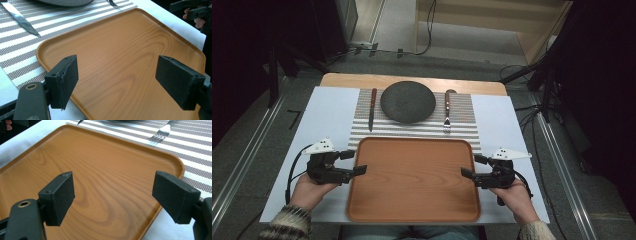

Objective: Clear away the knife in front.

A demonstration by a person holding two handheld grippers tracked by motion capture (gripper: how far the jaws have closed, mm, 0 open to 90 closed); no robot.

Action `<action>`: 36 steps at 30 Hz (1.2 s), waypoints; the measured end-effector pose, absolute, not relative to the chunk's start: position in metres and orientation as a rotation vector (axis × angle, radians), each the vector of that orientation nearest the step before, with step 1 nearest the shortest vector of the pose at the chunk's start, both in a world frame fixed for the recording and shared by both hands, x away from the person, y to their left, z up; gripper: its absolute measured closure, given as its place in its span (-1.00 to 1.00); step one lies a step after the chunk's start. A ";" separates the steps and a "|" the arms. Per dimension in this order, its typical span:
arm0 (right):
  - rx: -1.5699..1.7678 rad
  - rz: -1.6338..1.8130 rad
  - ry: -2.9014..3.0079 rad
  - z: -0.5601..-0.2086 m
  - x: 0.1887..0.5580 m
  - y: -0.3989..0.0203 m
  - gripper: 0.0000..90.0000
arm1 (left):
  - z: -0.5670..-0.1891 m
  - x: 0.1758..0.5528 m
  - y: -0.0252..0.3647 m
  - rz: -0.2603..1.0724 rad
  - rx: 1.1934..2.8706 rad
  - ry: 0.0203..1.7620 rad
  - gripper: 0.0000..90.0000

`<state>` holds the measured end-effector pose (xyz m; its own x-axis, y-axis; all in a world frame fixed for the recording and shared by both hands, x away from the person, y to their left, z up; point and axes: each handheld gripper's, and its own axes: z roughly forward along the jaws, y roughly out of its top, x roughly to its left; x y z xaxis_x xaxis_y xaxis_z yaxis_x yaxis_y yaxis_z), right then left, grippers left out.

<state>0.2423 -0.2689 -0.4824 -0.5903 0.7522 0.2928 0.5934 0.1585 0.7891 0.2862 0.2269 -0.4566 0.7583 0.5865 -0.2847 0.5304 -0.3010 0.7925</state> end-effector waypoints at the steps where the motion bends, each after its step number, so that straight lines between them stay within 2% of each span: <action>1: 1.327 1.410 2.253 -0.482 0.242 -0.269 -0.64 | -0.457 0.286 0.227 0.071 1.968 0.846 -0.59; 36: 1.395 1.380 2.204 -0.486 0.244 -0.275 -0.63 | -0.458 0.289 0.227 0.066 1.951 0.867 -0.59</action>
